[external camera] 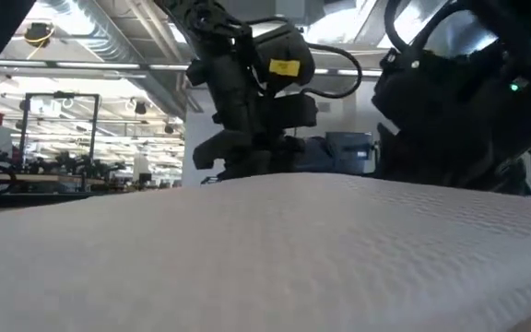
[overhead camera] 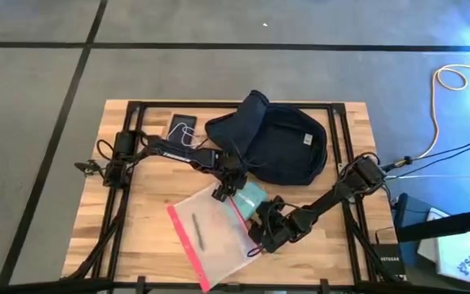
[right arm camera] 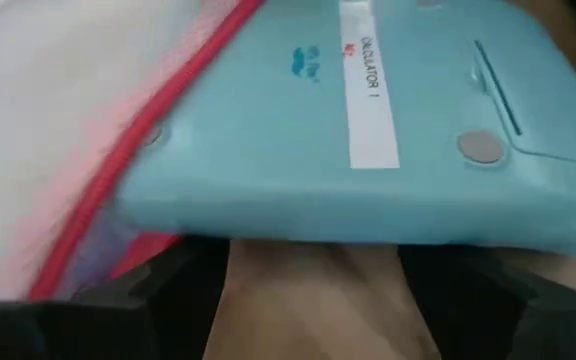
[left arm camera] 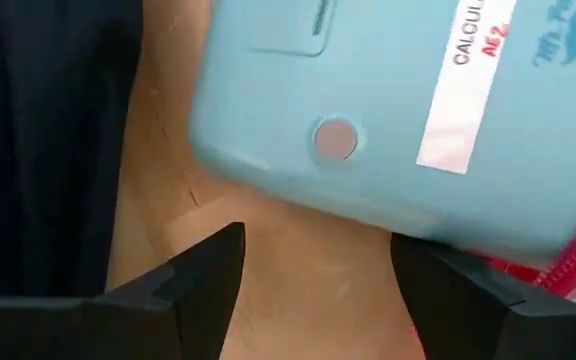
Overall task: Unpack backpack
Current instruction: Remove the blue calculator from the transparent zip bag
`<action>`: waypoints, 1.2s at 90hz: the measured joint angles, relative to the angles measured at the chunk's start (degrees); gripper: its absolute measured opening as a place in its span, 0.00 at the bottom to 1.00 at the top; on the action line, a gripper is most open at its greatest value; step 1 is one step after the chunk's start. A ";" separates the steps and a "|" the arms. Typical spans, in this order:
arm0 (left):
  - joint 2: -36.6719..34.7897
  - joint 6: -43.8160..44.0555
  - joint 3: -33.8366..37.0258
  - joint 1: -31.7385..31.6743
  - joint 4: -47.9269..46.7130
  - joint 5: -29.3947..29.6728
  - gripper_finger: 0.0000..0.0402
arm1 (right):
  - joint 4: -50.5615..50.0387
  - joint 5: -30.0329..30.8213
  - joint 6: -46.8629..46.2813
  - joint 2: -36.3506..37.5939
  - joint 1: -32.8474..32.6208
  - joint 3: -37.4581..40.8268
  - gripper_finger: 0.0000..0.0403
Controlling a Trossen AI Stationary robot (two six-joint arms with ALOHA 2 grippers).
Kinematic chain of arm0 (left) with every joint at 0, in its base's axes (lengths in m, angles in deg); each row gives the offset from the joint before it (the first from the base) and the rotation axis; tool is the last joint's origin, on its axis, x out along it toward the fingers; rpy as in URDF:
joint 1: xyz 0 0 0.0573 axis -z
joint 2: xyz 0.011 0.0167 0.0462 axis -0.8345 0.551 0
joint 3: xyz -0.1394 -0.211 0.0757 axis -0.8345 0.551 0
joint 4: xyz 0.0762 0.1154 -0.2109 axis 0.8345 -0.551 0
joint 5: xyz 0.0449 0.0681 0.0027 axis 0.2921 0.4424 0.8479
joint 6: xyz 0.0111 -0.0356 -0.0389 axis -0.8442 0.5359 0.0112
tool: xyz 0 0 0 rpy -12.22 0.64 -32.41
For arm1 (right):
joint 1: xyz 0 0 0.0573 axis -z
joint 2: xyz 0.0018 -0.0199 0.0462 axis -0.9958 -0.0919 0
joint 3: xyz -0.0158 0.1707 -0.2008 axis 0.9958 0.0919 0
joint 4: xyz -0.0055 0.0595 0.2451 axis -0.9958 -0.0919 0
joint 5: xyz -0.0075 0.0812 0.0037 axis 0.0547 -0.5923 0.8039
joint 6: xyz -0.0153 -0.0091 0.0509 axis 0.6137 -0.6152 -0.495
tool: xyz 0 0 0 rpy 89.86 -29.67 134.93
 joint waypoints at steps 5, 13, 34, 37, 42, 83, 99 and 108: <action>-0.02 0.32 0.00 0.02 0.05 -0.05 0.59 | 0.36 0.30 0.01 -0.02 0.02 0.00 0.68; -0.02 1.23 0.00 0.02 0.05 -0.05 0.59 | 1.04 1.23 0.13 0.10 0.02 0.00 0.68; -0.01 1.75 0.00 0.12 -0.08 1.08 0.59 | 4.28 6.01 2.31 1.62 0.52 -0.22 0.68; -0.02 1.65 -0.02 0.13 -0.06 1.47 0.59 | 4.30 6.26 2.42 1.77 0.71 -0.20 0.68; 0.01 1.29 -0.02 0.13 -0.06 1.78 0.59 | 4.33 7.30 3.51 2.21 1.02 -0.20 0.68; -0.02 -0.98 -0.13 0.28 -0.61 4.92 0.59 | 6.33 8.91 10.50 2.83 6.61 -0.17 0.68; -0.08 -4.12 -0.24 0.35 -1.27 9.22 0.59 | 6.58 8.81 12.63 2.76 7.30 -0.13 0.68; -0.10 -5.44 -0.25 0.38 -1.48 10.68 0.59 | 6.72 8.70 12.76 2.70 7.61 -0.13 0.68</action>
